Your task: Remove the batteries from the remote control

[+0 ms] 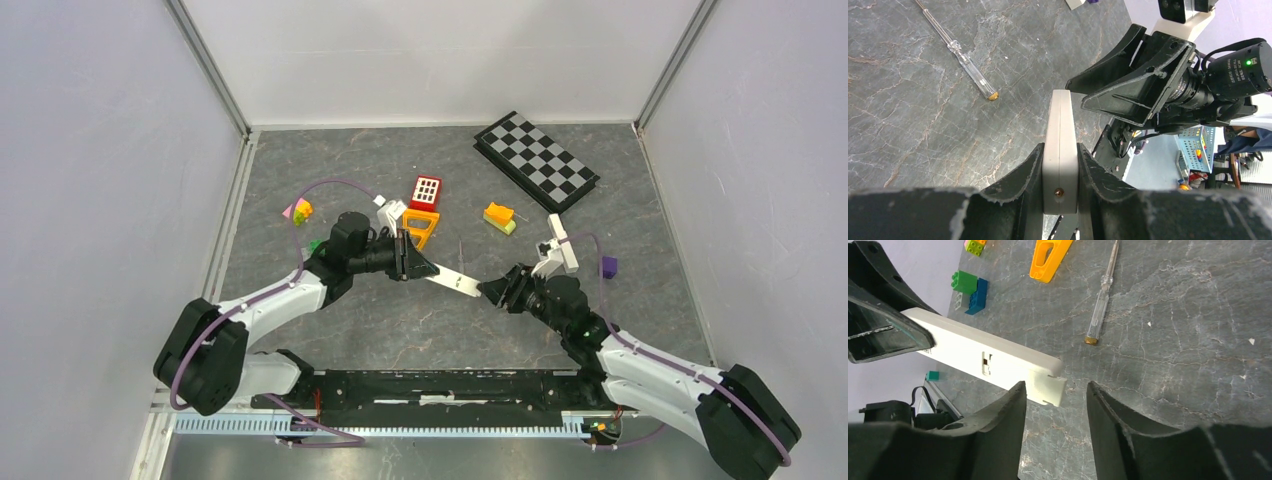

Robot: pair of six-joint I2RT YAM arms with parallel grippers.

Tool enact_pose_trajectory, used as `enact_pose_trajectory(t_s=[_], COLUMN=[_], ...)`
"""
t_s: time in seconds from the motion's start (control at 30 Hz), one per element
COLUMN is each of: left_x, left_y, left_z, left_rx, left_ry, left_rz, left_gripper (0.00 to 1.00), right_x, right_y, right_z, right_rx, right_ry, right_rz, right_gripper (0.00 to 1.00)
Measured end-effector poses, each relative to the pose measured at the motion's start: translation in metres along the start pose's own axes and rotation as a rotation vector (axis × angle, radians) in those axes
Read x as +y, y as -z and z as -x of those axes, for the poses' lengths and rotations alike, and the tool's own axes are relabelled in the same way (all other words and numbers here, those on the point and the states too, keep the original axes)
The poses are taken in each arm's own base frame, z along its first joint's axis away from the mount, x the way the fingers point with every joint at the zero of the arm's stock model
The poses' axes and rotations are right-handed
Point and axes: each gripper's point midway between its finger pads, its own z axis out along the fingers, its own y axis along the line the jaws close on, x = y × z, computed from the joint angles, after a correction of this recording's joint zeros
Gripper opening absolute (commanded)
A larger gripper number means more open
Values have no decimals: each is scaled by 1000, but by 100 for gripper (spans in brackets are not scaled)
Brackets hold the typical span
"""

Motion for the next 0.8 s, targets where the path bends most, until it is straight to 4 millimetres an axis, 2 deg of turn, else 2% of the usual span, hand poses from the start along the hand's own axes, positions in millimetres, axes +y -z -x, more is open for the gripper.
enact_pose_trajectory(t_s=[0.3,0.37,0.53,0.6,0.67,0.73,0.8], left_x=[-6,-10,-12,-11,-9,-6,-5], left_y=[-1,-1,-1,-1,-1,-1,-1], left_z=[5,8,10,11,11,11,10], left_rx=[-18,-25,-36,-42,-44,-47,-46], left_ry=[-15,-22,-26,-27,-25,-21,-17], left_rz=[-27,-45,-58,-56,-49,-36,-27], left_gripper=[2,2,2,2,2,2,2], right_x=[13,15,22,20,17,16,14], right_y=[-5,-8,-9,-8,-5,-2,2], right_z=[2,0,-2,-2,-2,-1,-1], right_rx=[12,20,29,23,12,-3,-15], right_ry=[-62,-90,-135,-144,-153,-163,-169], right_rz=[56,73,123,124,126,135,145], right_gripper=[59,54,34,28,25,14,9])
